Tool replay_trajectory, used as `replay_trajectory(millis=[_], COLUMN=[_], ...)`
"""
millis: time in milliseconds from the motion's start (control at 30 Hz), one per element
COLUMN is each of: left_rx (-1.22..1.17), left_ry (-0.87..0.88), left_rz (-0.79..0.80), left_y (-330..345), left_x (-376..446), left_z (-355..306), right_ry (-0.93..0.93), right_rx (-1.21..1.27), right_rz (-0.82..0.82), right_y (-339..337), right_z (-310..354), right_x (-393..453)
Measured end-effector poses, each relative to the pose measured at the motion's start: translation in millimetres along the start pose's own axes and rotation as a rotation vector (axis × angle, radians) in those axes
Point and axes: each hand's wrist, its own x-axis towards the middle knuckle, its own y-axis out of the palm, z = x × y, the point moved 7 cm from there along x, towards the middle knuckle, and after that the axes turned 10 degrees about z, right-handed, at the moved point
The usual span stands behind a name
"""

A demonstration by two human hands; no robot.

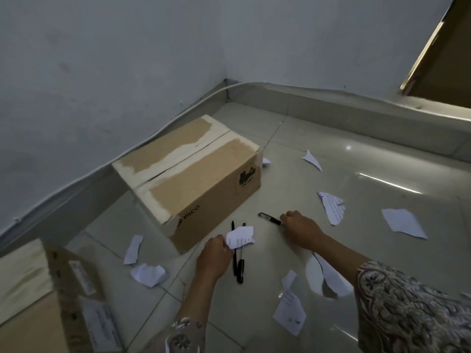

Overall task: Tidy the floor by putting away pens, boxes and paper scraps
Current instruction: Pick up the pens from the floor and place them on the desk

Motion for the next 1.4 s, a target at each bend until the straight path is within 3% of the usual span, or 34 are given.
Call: replay_trajectory(millis=[200,500,800,967,1100,1400], left_rx=[0.033,0.006,0.100,-0.088,-0.196,-0.162], left_ry=[-0.031,-0.087,-0.117,-0.035,0.015,-0.021], left_rz=[-0.057,-0.118,-0.228,-0.271,-0.156,-0.042], left_y=[8.3,21.7,6.8,-2.3,12.0,39.1], left_x=[5.4,14.2,-2.1,-14.4,-18.1,-19.4], left_z=[-0.7,5.2,14.8,27.6,22.0,23.1], right_ry=[0.018,0.069,0.053,-0.089,-0.172,-0.274], right_rx=[-0.014,0.479,0.739,0.735,0.692,0.540], right_rz=[-0.014,-0.045,-0.176,-0.154,-0.114,-0.172], right_y=[11.9,-3.0,-15.5,-24.8,-24.3,-25.1], right_z=[0.8,-5.4,10.7,35.7,51.9,51.9], right_x=[0.4,-5.2,-13.6,-20.9,-22.3,-34.1])
